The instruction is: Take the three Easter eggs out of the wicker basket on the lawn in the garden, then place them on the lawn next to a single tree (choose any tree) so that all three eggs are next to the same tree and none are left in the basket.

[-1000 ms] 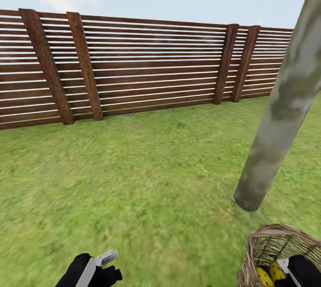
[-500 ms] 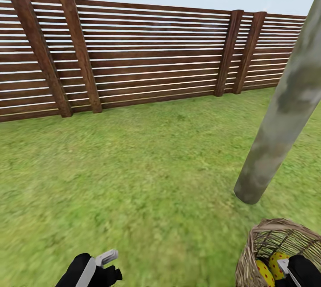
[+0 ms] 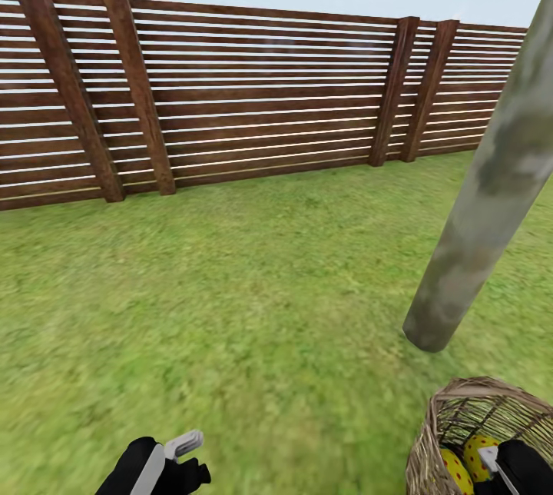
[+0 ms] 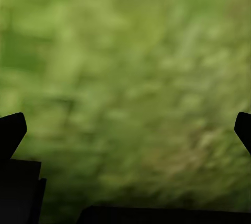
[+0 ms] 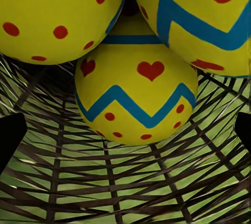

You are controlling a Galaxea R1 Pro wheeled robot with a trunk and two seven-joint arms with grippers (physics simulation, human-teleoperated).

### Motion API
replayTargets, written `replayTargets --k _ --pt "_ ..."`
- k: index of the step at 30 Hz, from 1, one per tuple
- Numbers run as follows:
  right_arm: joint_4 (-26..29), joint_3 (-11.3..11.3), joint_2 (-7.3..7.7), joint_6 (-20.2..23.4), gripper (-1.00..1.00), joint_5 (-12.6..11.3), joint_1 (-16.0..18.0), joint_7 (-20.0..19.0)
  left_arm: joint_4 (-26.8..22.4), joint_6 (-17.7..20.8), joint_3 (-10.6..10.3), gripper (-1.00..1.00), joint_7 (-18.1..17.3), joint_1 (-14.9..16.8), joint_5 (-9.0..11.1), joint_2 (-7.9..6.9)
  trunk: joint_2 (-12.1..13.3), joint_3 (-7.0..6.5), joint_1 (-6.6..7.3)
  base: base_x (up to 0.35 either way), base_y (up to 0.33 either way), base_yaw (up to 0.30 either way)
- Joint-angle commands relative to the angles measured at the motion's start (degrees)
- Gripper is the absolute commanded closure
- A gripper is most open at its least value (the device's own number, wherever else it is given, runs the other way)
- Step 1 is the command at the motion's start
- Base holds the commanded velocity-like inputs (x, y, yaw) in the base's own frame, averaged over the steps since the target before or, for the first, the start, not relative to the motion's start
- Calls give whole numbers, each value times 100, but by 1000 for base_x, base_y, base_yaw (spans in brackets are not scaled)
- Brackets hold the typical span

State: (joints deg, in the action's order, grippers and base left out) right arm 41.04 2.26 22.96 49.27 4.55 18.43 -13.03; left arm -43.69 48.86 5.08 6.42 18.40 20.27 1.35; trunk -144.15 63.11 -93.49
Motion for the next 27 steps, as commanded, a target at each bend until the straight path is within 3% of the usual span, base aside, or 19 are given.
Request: replayTargets --k 1,4,8,10,15,27 --pt "3 17 21 21 -100 47 2 -40 -8 27 19 -100 53 3 61 6 -2 5 1 0 0 0" --pt "-5 12 49 19 -100 46 2 -43 -8 27 19 -100 52 4 62 6 -2 5 1 0 0 0" --pt "-63 84 165 41 -100 42 2 -69 -24 5 19 -100 38 -12 64 -125 -2 5 1 0 0 0" --pt "-79 61 120 40 -100 58 2 -59 -20 2 24 -100 41 -12 64 -189 -2 5 1 0 0 0" --pt "-94 51 0 39 -100 79 2 -36 -17 4 28 -100 43 -12 64 -164 -2 5 1 0 0 0" --pt "-96 61 -19 39 -100 82 2 -25 -22 3 33 -100 43 -12 64 -168 -2 5 1 0 0 0"
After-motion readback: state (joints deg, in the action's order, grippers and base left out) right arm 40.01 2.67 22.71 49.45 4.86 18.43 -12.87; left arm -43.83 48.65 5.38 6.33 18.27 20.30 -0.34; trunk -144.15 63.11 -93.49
